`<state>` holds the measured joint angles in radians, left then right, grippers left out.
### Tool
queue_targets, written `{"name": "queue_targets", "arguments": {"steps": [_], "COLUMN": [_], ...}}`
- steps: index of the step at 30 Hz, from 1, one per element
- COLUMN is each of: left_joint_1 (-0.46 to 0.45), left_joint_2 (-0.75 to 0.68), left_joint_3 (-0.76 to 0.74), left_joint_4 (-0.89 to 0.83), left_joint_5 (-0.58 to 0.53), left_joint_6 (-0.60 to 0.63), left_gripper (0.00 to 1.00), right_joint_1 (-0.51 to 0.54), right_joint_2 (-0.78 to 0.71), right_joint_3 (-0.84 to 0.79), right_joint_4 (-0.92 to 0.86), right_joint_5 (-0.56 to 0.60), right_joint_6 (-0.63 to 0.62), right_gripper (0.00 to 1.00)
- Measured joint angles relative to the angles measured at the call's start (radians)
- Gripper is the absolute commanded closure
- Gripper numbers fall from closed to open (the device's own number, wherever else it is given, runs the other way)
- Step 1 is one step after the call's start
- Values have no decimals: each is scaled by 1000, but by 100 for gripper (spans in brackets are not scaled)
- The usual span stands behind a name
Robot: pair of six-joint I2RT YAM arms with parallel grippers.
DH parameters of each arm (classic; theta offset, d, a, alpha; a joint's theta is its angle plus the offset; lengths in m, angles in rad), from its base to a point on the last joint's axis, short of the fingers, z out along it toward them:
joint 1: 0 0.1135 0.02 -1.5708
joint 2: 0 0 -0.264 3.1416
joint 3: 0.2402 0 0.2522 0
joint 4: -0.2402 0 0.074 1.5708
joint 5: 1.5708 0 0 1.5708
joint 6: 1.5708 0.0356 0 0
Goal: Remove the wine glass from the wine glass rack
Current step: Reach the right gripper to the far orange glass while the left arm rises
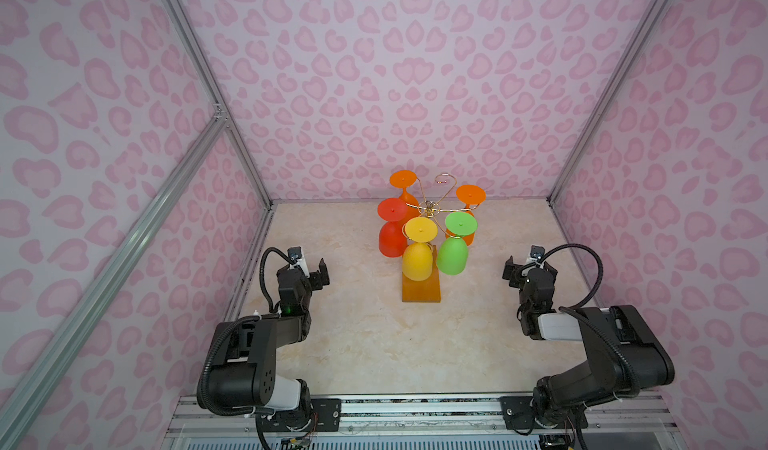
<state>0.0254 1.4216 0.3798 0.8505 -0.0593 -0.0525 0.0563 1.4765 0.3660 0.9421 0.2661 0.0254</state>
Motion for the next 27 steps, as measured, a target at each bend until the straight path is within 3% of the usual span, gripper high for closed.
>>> {"name": "queue_targets", "arguments": {"steps": [9, 18, 27], "left_joint_1": [-13, -27, -74], "left_joint_2": [-148, -286, -340], "left_joint_3": [75, 169, 179], "left_joint_4": [-185, -266, -308], "left_joint_5": [-15, 125, 216], "left_joint_6": [-13, -135, -183], "left_gripper": [3, 3, 3], "right_joint_1": [6, -41, -84], "right_joint_2": [-209, -197, -127], "right_joint_3": [191, 520, 666], "right_joint_4": [-338, -637, -589], "right_joint_5": [-68, -404, -707], "right_joint_6": [107, 486, 833], "right_gripper": [4, 2, 17]}}
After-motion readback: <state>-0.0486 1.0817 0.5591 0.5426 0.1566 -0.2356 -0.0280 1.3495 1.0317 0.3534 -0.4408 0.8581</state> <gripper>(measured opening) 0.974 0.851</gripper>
